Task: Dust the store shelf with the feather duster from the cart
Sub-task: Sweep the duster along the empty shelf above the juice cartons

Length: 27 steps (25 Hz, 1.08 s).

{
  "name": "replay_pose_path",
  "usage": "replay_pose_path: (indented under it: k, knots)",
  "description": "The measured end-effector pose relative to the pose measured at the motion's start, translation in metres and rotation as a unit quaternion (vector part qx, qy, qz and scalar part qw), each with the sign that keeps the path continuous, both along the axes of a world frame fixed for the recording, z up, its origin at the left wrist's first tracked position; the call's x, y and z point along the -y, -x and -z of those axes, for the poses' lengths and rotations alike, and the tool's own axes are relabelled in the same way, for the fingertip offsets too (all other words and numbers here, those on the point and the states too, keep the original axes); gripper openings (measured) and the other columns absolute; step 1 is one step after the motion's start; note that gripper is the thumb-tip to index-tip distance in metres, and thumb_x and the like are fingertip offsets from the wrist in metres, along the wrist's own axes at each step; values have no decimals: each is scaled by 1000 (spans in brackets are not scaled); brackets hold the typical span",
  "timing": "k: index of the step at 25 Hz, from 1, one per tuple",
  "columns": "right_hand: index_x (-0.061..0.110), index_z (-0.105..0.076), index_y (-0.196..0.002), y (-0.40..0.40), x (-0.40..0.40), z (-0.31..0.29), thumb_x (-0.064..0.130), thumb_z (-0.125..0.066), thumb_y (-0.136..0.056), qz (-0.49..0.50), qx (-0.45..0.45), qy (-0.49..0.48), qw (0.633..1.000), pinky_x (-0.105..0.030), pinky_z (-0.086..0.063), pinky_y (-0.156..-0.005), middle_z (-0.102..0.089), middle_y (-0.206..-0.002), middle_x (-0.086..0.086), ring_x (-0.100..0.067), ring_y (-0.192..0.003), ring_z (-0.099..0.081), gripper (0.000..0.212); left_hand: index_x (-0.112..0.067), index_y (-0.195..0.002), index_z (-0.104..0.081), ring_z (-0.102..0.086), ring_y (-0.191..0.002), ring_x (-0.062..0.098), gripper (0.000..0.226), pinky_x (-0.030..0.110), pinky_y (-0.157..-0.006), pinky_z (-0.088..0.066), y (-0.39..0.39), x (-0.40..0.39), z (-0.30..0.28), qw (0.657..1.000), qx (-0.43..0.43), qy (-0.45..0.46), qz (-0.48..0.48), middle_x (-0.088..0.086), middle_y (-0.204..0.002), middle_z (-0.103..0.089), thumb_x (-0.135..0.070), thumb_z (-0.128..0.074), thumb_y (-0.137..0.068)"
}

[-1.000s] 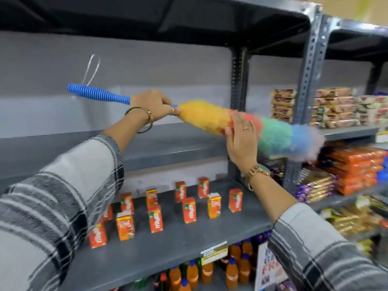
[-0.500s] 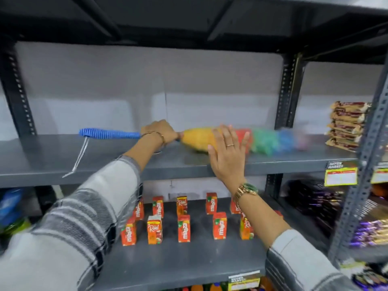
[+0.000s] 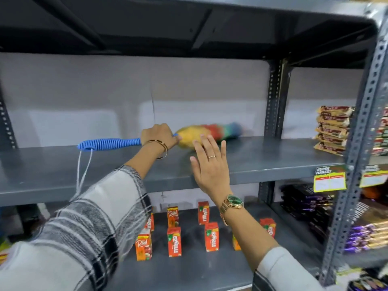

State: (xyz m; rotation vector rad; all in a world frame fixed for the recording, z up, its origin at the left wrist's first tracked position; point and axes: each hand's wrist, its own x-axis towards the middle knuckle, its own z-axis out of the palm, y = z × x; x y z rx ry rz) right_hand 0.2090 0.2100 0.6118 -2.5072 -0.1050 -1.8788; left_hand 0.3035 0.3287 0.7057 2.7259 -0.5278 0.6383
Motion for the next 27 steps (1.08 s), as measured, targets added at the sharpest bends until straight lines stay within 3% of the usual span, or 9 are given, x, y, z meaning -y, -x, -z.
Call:
replay_pose_path:
  k: [4, 7, 9, 11, 13, 16, 21, 24, 27]
  knots:
    - [1, -58, -118, 1, 1, -1, 26, -36, -91, -11, -5, -11, 1000, -48, -17, -108, -56, -129, -22, -39, -123, -48, 43, -20, -89, -74, -60, -84, 29, 34, 31, -72, -45, 4, 13, -1, 984, -126, -49, 112, 11, -88, -66, -50, -58, -85]
    - [1, -58, -120, 1, 0, -1, 26, -37, -91, -15, -2, -9, 1000, -53, -27, -106, -56, -128, -22, -39, -122, -48, 43, -12, -109, -64, -61, -105, 33, 40, 36, -86, -47, 11, 41, -4, 996, 22, -85, 14, 13, -116, -64, -44, -47, -92]
    - [1, -57, -120, 0, 1, 0, 26, -37, -91, -17, -3, -8, 1000, -55, -26, -105, -56, -129, -22, -39, -123, -48, 43, -12, -107, -67, -62, -101, 33, 40, 34, -80, -46, 9, 42, -8, 996, 37, -66, 40, 12, -110, -66, -44, -48, -92]
    - [2, -55, -121, 0, 2, 0, 26, -37, -92, -15, -5, -7, 1000, -51, -27, -107, -55, -129, -22, -38, -123, -47, 43, -18, -96, -74, -61, -88, 30, 37, 31, -71, -42, -4, 18, -9, 990, -77, -43, 112, 10, -89, -65, -49, -55, -88]
    - [2, -55, -122, 0, 2, 0, 26, -36, -92, -18, -8, -7, 1000, -47, -19, -108, -54, -130, -23, -38, -123, -47, 43, -19, -95, -76, -59, -87, 27, 36, 30, -74, -45, -7, -11, -1, 980, -152, -54, 113, 9, -91, -65, -50, -60, -86]
    - [1, -55, -122, 1, 1, 0, 26, -37, -91, -25, -6, -17, 1000, -45, -15, -109, -54, -130, -23, -39, -123, -47, 44, -22, -104, -73, -62, -102, 30, 41, 31, -78, -47, -7, -32, -4, 998, -37, -44, 4, 7, -113, -68, -55, -54, -87]
    - [1, -55, -122, 4, 0, -3, 27, -36, -91, -19, -28, -9, 999, -48, -15, -110, -55, -129, -23, -40, -122, -48, 45, -11, -92, -76, -56, -72, 25, 39, 26, -60, -40, 5, -106, -15, 982, -187, 12, 35, 10, -70, -61, -48, -65, -83]
    - [-1, -57, -119, 6, -7, -7, 27, -35, -90, -12, -47, -13, 999, -61, -21, -103, -54, -128, -26, -44, -120, -49, 47, -13, -104, -70, -62, -100, 29, 45, 32, -82, -50, 14, -119, -19, 995, -66, -22, -78, 12, -107, -68, -52, -58, -85]
    - [-1, -56, -121, 8, -26, -8, 29, -32, -91, -36, -59, -38, 997, -60, -17, -103, -51, -132, -26, -44, -123, -45, 49, -10, -74, -68, -59, -67, 25, 37, 28, -65, -48, 19, -145, -24, 996, -79, 16, -49, 13, -71, -63, -44, -60, -88]
